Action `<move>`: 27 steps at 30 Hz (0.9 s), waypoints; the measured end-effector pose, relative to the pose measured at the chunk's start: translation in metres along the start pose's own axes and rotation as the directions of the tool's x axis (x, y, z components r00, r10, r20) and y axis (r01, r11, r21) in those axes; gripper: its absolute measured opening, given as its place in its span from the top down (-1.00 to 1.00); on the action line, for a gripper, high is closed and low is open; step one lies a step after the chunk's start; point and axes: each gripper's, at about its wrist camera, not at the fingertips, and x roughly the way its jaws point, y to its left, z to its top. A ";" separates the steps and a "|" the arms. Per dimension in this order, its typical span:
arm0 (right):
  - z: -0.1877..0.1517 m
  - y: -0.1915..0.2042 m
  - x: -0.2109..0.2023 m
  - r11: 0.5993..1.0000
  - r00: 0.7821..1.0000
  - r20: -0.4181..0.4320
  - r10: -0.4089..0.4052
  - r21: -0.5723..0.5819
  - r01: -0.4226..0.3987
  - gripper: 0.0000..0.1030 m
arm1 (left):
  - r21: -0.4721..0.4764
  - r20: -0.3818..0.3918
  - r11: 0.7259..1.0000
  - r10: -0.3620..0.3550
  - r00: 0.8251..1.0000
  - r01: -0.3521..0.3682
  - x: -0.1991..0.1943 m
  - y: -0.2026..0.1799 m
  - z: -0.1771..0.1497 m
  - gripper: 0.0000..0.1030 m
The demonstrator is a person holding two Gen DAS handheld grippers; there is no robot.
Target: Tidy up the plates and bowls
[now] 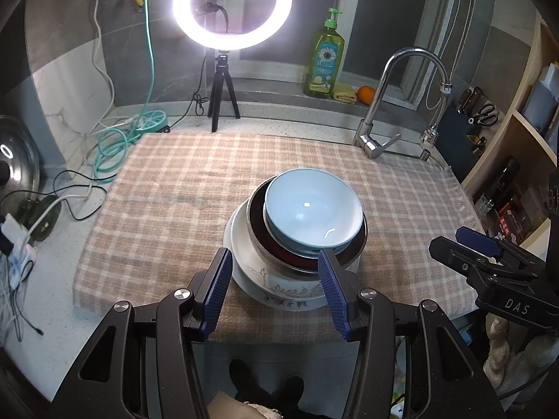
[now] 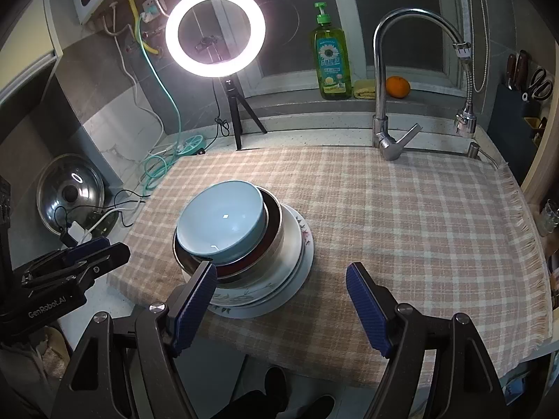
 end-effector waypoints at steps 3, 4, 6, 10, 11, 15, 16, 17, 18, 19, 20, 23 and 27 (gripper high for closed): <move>0.000 0.000 0.000 1.000 1.000 -0.002 -0.001 0.000 0.001 -0.42 | 0.000 -0.003 1.000 -0.001 1.000 0.001 0.000 0.000 0.000 0.03; -0.001 0.000 0.001 1.000 1.000 -0.003 -0.001 0.001 0.001 -0.42 | -0.003 -0.006 1.000 -0.004 1.000 0.004 0.000 0.001 0.000 0.03; -0.001 0.000 0.001 1.000 1.000 -0.004 -0.002 0.002 0.002 -0.42 | -0.001 -0.010 1.000 -0.005 1.000 0.005 0.000 0.001 -0.001 0.03; -0.001 0.000 0.001 1.000 1.000 -0.006 -0.007 0.000 0.007 -0.42 | 0.002 -0.010 1.000 -0.002 1.000 0.002 -0.001 0.000 -0.001 0.03; -0.001 0.000 0.001 1.000 1.000 -0.005 -0.008 0.001 0.008 -0.42 | 0.001 -0.009 1.000 -0.002 1.000 0.002 -0.001 0.000 -0.001 0.03; -0.002 0.000 0.001 1.000 1.000 -0.007 -0.010 0.001 0.010 -0.42 | 0.003 -0.011 1.000 0.001 1.000 -0.001 -0.001 0.000 -0.002 0.03; -0.002 -0.001 0.002 1.000 1.000 -0.008 -0.009 0.000 0.009 -0.42 | 0.002 -0.012 1.000 0.001 1.000 -0.001 -0.001 0.000 -0.002 0.03; -0.002 -0.001 0.002 1.000 1.000 -0.010 -0.008 0.000 0.008 -0.42 | 0.000 -0.011 1.000 0.001 1.000 -0.001 -0.002 0.000 -0.002 0.03; -0.002 -0.001 0.002 1.000 1.000 -0.011 -0.009 -0.001 0.009 -0.42 | 0.001 -0.009 1.000 0.001 1.000 -0.001 -0.002 0.000 -0.002 0.02; -0.003 -0.001 0.003 1.000 1.000 -0.011 -0.009 -0.001 0.009 -0.42 | 0.002 -0.009 1.000 0.001 1.000 -0.001 -0.001 0.000 -0.002 0.02; -0.003 -0.001 0.003 1.000 1.000 -0.011 -0.010 -0.001 0.010 -0.42 | 0.000 -0.010 1.000 0.000 1.000 0.000 -0.001 0.001 -0.002 0.02; -0.004 -0.002 0.004 1.000 1.000 -0.016 -0.009 0.003 0.009 -0.42 | -0.014 -0.016 1.000 -0.003 1.000 0.003 0.001 0.004 -0.002 0.02; -0.005 -0.002 0.007 1.000 1.000 -0.023 -0.010 0.004 0.011 -0.42 | -0.024 -0.023 1.000 0.000 1.000 0.000 0.003 0.008 -0.002 0.01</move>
